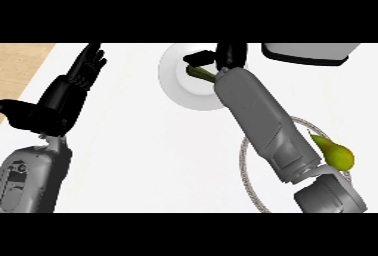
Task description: Pick the squash from the placemat and place it in the plate
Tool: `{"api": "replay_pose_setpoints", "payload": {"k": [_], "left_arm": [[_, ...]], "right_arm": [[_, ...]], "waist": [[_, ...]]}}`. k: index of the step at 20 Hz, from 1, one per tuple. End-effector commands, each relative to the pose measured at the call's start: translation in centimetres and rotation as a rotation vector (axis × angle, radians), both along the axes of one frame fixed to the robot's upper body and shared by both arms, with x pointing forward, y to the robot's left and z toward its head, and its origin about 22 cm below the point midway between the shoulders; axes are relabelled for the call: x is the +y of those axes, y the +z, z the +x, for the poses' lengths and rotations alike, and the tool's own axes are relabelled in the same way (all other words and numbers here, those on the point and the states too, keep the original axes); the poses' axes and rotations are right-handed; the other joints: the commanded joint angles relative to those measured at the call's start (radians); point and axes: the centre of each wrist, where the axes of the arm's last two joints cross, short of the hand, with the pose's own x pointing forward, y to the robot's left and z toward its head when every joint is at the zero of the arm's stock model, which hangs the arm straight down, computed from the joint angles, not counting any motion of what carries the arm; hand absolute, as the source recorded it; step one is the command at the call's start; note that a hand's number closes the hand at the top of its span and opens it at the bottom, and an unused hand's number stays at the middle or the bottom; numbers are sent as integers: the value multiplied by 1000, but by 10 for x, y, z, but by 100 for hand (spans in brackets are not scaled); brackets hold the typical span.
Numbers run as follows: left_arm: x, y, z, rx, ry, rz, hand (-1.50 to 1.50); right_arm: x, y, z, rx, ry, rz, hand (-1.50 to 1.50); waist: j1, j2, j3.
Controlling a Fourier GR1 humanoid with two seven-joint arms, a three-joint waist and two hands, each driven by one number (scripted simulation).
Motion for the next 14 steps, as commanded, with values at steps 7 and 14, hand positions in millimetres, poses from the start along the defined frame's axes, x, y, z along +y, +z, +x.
{"api": "replay_pose_setpoints", "payload": {"k": [7, 14], "left_arm": [[15, -8, -3, 2, 63, -8, 0], [46, -11, -21, 34, 132, -2, 0]], "right_arm": [[-20, -10, 1, -126, -53, 253, -150], [-48, -48, -9, -182, -26, 301, -150]], "waist": [[-63, -22, -1], [-114, -41, -1]]}}
